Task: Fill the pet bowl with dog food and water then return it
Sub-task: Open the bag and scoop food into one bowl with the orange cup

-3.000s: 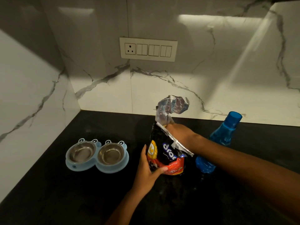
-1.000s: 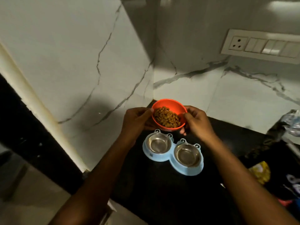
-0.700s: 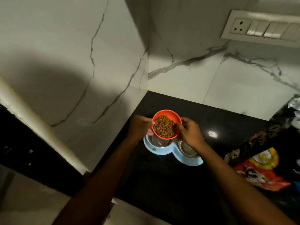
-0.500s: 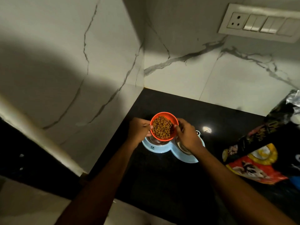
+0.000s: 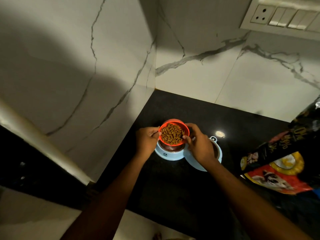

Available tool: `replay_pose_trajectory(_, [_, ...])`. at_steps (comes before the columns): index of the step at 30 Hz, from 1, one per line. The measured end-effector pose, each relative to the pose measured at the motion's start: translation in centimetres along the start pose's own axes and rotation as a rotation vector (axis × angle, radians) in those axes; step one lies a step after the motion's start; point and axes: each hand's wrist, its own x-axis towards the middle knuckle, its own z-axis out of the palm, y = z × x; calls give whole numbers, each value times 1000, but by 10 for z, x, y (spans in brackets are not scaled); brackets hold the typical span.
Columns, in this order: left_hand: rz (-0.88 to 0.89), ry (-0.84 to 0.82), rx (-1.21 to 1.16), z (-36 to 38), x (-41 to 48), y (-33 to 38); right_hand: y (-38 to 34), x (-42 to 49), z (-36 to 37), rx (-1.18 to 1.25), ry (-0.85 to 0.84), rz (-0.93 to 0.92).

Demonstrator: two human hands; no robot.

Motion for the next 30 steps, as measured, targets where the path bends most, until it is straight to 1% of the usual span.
replay_pose_trajectory(4, [28,16,34,4,-2,-4,0,-1,3,3,17,2])
replay_pose_trajectory(7, [27,15,-19,5,-3,-7,0,-2,4,-10,23,-1])
replay_pose_trajectory(19, [-17,34,-74,14,7,-15,-6,2,3,-7,33,34])
replay_pose_trajectory(30, [8,39,-95,15,16,-15,-14,8,2,21,38,35])
